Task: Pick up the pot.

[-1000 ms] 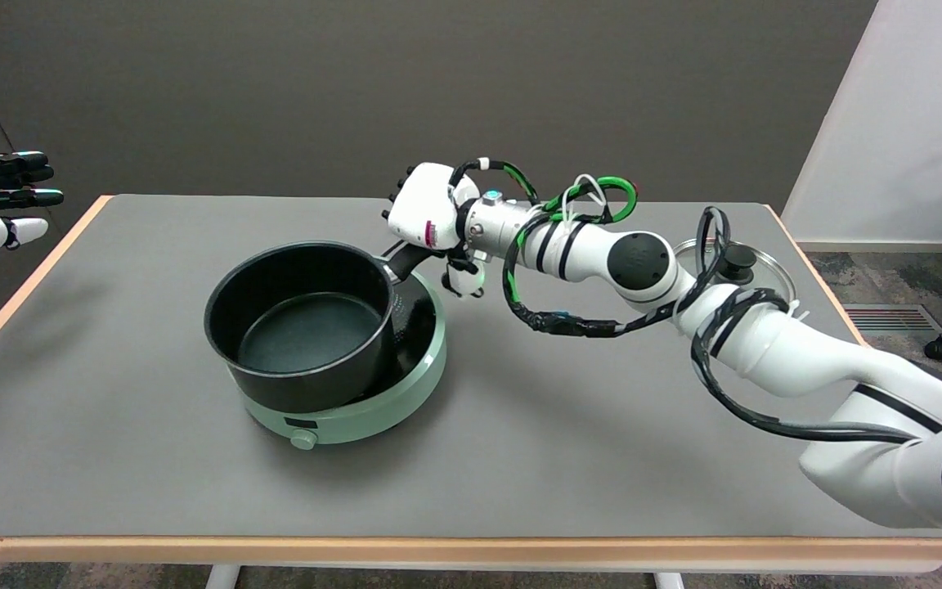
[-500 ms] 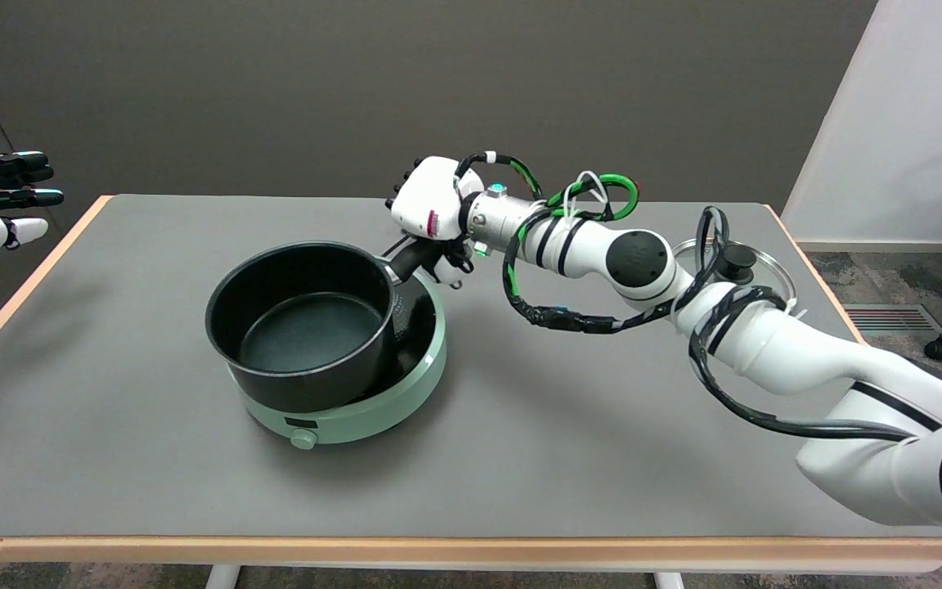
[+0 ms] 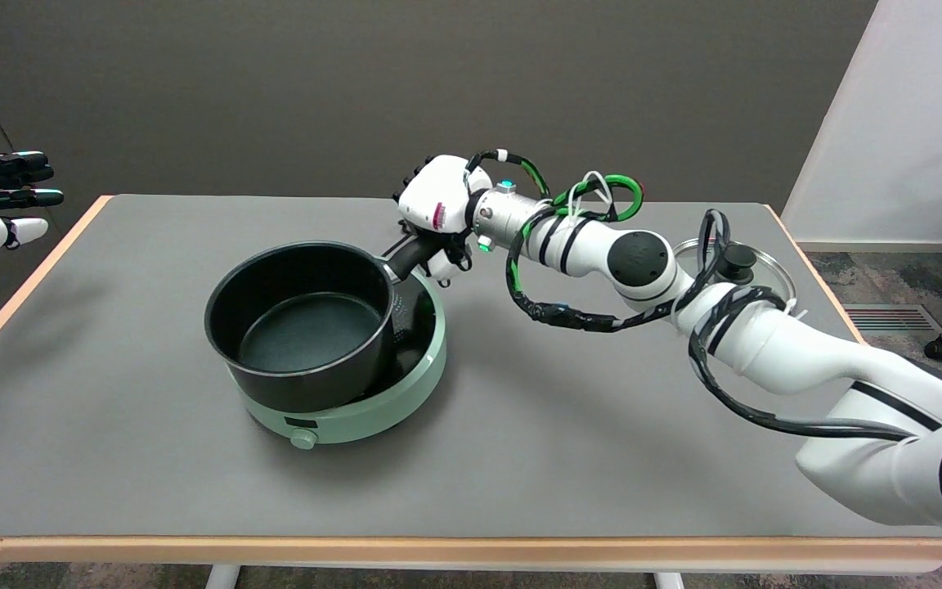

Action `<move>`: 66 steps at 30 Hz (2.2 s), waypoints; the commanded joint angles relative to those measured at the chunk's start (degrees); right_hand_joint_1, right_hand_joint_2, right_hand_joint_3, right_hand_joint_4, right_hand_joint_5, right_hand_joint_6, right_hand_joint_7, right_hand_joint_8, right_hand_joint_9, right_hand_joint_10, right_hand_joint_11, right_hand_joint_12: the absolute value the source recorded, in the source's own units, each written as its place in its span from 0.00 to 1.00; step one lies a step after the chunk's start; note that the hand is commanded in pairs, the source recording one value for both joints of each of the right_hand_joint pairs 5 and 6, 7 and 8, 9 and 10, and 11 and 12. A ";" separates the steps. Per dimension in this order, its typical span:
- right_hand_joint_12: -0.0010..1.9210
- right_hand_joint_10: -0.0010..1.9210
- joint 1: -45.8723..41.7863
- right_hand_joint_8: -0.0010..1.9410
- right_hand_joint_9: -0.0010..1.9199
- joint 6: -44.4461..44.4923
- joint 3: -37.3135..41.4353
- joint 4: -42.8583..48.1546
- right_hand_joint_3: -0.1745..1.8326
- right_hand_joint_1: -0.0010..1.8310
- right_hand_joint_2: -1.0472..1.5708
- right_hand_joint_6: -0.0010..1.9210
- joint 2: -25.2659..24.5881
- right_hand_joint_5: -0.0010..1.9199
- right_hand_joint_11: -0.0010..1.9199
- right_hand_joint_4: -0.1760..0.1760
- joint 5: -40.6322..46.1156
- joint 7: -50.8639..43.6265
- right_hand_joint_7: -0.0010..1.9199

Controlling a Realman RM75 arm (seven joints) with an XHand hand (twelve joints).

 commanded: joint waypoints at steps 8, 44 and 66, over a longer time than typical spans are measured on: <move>0.78 0.78 -0.88 0.77 0.78 -0.91 -0.50 -0.50 0.76 0.56 0.64 0.78 0.09 0.78 0.78 0.20 1.50 2.21 0.78; 0.99 0.99 -1.39 0.98 0.99 -1.72 -0.18 0.01 0.52 0.35 0.85 0.99 2.16 0.99 0.99 0.39 8.38 3.01 0.99; 0.95 0.95 -1.62 0.95 0.96 -4.86 3.99 5.29 0.57 0.47 0.85 0.95 5.28 0.96 0.96 0.32 8.29 2.61 0.96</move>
